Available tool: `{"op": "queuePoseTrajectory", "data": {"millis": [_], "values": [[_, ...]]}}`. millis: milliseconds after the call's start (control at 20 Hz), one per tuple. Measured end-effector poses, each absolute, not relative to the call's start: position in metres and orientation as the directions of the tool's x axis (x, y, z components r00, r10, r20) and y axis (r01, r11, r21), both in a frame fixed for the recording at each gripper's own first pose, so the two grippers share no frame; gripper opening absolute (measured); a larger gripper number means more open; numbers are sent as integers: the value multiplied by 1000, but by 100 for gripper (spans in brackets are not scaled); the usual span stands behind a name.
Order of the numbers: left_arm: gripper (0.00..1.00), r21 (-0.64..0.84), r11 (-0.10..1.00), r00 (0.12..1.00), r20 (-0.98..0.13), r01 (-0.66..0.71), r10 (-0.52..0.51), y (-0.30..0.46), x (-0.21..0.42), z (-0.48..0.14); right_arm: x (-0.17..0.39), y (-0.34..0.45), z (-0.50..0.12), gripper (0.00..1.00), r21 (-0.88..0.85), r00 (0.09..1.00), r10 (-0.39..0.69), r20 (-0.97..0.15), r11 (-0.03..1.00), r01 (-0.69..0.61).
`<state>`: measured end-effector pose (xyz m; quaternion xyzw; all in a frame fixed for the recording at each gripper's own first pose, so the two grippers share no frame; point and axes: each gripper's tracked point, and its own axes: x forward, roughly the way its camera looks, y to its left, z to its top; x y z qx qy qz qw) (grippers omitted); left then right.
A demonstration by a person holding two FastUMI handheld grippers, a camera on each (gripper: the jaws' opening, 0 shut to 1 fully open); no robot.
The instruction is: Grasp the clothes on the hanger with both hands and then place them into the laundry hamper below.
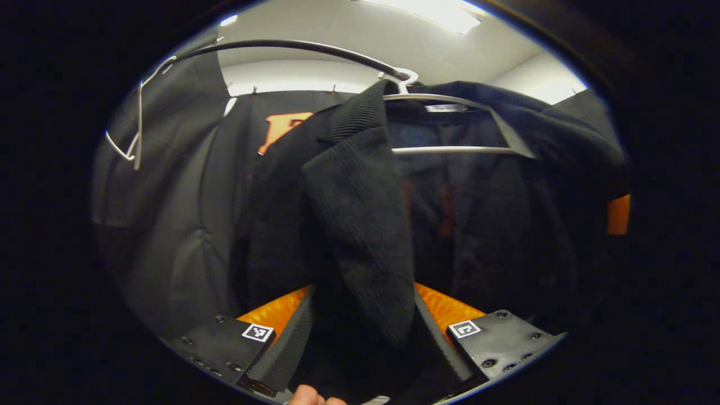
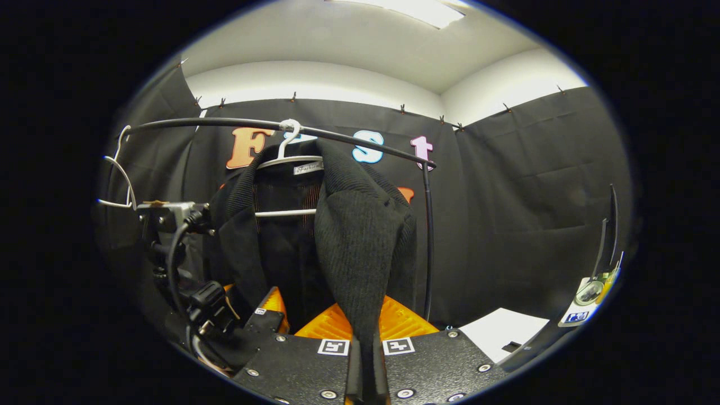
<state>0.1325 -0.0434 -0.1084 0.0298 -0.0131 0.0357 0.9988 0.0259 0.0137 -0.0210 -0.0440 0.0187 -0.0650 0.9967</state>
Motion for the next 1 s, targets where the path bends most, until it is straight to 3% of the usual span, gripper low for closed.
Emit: {"op": "queuePoseTrajectory", "data": {"millis": [250, 350, 450, 600, 650, 750, 800, 950, 1000], "values": [[99, 112, 984, 990, 61, -136, 130, 16, 133, -92, 27, 8, -24, 8, -145, 992, -125, -20, 982, 120], [90, 93, 991, 995, 50, -96, 92, 24, 136, -82, 30, 12, -26, 8, -143, 994, -107, -19, 984, 104], [63, 78, 993, 996, 41, -88, 85, 34, 129, -72, 32, 15, -28, 7, -135, 995, -92, -23, 987, 88], [22, -2, 999, 996, 86, 39, -38, 18, 116, -45, 31, 17, -23, 7, -125, 997, -72, -1, 990, 71], [17, -22, 997, 993, 93, 71, -69, 16, 109, -40, 30, 14, -21, 7, -134, 996, -85, 7, 987, 85], [18, -19, 997, 991, 106, 78, -76, 20, 96, -28, 23, 3, -12, 4, -160, 992, -124, 36, 979, 128], [19, -5, 998, 991, 117, 58, -57, 25, 92, -20, 20, -1, -4, 4, -162, 989, -136, 58, 976, 144], [9, -49, 999, 987, 163, 23, -14, 35, 83, 6, 15, -8, 25, 2, -149, 979, -159, 129, 973, 177], [11, -72, 997, 987, 160, 28, -16, 34, 84, 10, 12, -13, 36, 2, -154, 974, -167, 155, 969, 191]]}}
